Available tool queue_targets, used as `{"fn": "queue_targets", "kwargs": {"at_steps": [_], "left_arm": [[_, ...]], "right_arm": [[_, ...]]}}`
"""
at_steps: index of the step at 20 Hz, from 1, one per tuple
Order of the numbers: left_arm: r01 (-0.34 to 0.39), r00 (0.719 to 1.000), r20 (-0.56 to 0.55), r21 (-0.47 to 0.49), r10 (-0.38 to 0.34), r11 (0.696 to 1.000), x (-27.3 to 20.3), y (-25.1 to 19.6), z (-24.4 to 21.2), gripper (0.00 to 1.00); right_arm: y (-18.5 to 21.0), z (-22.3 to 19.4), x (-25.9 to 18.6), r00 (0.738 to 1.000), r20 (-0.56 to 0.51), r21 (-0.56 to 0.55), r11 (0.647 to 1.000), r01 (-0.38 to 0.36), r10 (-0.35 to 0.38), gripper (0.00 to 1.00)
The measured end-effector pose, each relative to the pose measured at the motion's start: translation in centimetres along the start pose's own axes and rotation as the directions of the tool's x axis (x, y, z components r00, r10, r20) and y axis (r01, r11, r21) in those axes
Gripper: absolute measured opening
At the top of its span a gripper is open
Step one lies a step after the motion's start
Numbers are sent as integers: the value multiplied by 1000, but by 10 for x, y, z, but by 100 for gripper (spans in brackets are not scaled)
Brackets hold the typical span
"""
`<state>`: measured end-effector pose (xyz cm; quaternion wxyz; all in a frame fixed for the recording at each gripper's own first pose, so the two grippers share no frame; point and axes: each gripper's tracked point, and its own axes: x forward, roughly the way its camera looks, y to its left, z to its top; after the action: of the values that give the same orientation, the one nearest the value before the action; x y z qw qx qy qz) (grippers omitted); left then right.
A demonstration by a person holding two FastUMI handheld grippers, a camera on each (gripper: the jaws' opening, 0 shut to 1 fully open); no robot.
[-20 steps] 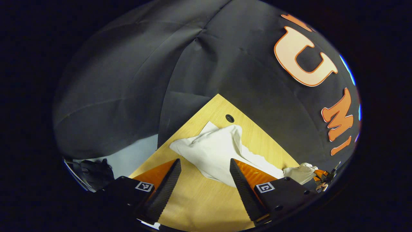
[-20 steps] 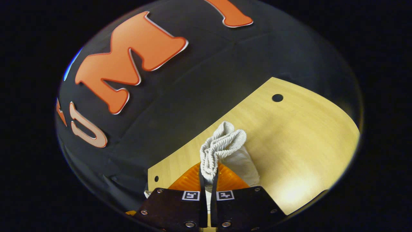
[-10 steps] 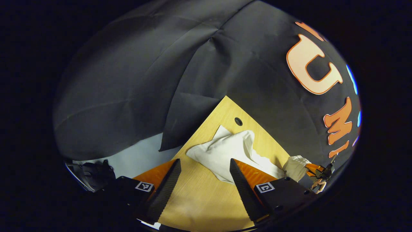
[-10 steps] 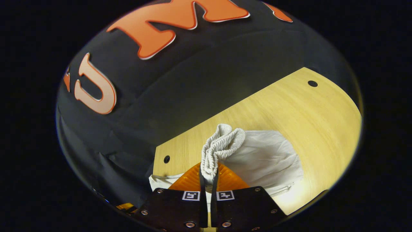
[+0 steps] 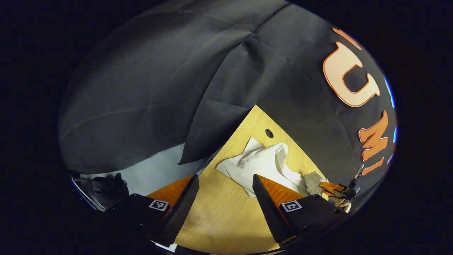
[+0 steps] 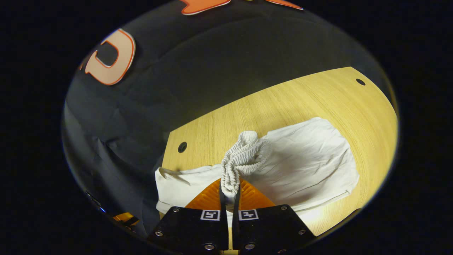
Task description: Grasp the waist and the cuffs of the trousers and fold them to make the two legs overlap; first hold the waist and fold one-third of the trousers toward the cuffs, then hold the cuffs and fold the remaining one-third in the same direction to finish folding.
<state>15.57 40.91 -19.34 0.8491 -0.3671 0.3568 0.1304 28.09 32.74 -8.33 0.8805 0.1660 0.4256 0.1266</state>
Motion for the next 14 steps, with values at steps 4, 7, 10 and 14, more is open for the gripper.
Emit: {"fn": "queue_targets", "kwargs": {"at_steps": [4,7,10,14], "left_arm": [[26,999,-30,-33,-27,999,9,-12,-16,100],[50,997,-63,-72,-55,996,17,-24,-32,100],[66,993,-91,-122,-78,990,29,-33,-47,99],[70,989,-112,-208,-95,976,45,-37,-61,100]], "right_arm": [[9,15,3,998,-64,-53,998,-26,22,17],[8,30,2,990,-112,-75,993,-90,81,72],[-4,59,-15,988,-126,-105,989,-100,86,99],[4,38,-34,988,-104,-93,988,-122,112,98]]}}
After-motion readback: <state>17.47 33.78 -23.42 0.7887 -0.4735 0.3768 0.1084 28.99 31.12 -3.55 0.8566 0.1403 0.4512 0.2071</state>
